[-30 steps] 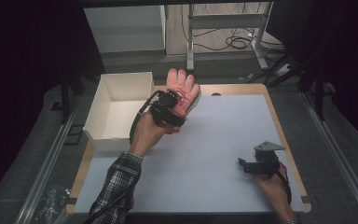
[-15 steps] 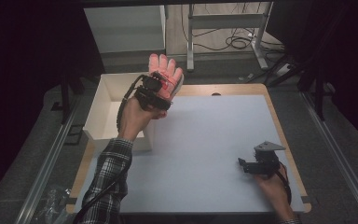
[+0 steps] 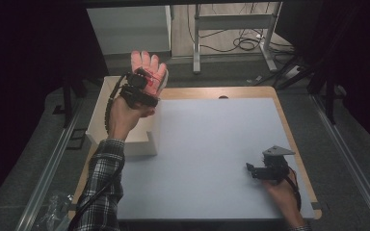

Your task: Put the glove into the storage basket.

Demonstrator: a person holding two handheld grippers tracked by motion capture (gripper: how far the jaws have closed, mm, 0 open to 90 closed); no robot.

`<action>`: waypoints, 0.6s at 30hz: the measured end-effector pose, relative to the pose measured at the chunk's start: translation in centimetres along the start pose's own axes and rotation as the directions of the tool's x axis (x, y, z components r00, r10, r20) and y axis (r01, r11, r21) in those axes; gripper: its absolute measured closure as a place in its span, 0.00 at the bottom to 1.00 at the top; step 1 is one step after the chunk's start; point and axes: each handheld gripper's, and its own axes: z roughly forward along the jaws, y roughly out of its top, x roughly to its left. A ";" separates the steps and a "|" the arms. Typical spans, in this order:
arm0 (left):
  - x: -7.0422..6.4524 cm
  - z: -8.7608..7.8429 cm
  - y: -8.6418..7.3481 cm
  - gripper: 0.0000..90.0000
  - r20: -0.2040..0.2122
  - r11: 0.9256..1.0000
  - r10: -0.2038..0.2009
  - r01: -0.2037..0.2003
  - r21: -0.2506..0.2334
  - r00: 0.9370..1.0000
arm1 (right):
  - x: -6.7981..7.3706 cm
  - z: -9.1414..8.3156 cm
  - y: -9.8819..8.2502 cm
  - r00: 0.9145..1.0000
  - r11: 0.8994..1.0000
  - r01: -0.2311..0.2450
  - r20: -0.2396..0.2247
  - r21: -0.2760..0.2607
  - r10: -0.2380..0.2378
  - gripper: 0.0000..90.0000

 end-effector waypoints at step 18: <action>4.4 3.7 -3.1 0.39 -0.037 0.992 -0.127 0.128 0.017 0.991 | 0.0 0.0 0.0 1.000 1.000 -0.001 0.001 -0.001 0.001 0.19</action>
